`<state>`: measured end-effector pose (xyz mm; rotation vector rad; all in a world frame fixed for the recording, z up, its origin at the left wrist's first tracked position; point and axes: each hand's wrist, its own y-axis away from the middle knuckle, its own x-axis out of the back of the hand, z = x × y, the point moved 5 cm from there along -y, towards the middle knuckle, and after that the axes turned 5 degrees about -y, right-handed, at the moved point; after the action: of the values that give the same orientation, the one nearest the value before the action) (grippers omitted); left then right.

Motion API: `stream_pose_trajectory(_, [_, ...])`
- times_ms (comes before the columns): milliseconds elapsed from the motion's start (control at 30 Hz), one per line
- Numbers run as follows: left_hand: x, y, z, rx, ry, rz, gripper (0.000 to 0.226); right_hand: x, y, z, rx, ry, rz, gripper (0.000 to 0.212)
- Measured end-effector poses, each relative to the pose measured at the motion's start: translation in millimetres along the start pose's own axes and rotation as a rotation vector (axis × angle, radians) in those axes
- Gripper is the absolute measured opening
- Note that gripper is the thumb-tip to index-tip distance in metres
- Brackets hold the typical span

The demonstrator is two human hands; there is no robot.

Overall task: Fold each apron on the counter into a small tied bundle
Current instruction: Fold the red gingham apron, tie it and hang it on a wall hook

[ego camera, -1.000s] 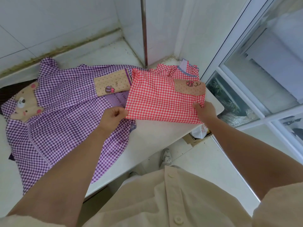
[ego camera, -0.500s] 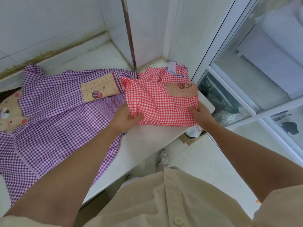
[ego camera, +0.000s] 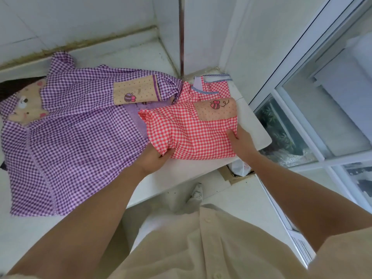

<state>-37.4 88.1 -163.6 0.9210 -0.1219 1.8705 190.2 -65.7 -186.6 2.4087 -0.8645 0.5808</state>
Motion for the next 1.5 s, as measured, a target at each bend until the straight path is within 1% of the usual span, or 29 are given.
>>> stream_pose_trajectory(100, [-8,32,-15,0.090,0.052,0.037,0.049,-15,13,-4,0.036,-0.001,-0.026,0.039])
stream_pose_trajectory(200, [-13,59,-28,0.116,0.080,0.088,0.046,-26,33,-6,0.077,0.015,-0.012,0.039])
stream_pose_trajectory(300, [-19,77,-31,0.124,0.125,0.092,0.041,-26,49,-3,0.091,0.035,0.003,0.040])
stream_pose_trajectory(400, [-27,82,-25,0.151,0.228,0.091,0.042,-14,55,-1,0.109,0.041,0.045,0.046])
stream_pose_trajectory(467, [-35,81,-16,0.181,0.271,0.079,0.046,-2,55,4,0.106,0.069,0.066,0.043])
stream_pose_trajectory(567, [-52,74,-1,0.211,0.309,0.050,0.056,23,50,14,0.102,0.110,0.085,0.044])
stream_pose_trajectory(667, [-67,61,18,0.225,0.319,0.075,0.057,50,39,24,0.133,0.143,0.091,0.045])
stream_pose_trajectory(767, [-80,42,41,0.198,0.277,0.106,0.054,76,24,33,0.152,0.198,0.081,0.043])
stream_pose_trajectory(867, [-92,21,63,0.218,0.135,0.175,0.060,101,-5,40,0.177,0.216,0.047,0.040])
stream_pose_trajectory(967, [-96,15,72,0.344,0.025,0.297,0.071,113,-24,41,0.223,0.227,-0.007,0.039])
stream_pose_trajectory(1100, [-99,22,74,0.510,0.023,0.415,0.088,117,-39,40,0.269,0.231,-0.115,0.038])
stream_pose_trajectory(1133, [-96,23,73,0.546,0.057,0.446,0.087,117,-42,39,0.280,0.230,-0.133,0.038])
stream_pose_trajectory(1167, [-94,23,71,0.590,0.154,0.487,0.085,116,-46,36,0.302,0.223,-0.155,0.038])
stream_pose_trajectory(1233, [-92,22,67,0.654,0.423,0.553,0.078,112,-50,30,0.321,0.198,-0.203,0.039])
stream_pose_trajectory(1333, [-97,17,66,0.726,0.725,0.558,0.066,106,-55,27,0.299,0.164,-0.265,0.040])
stream_pose_trajectory(1400, [-99,10,67,0.772,0.789,0.529,0.068,104,-60,29,0.289,0.154,-0.285,0.040])
stream_pose_trajectory(1467, [-94,1,68,0.763,0.730,0.527,0.062,102,-66,29,0.285,0.153,-0.295,0.040])
stream_pose_trajectory(1500, [-89,-4,69,0.730,0.715,0.553,0.057,100,-69,27,0.289,0.138,-0.295,0.040])
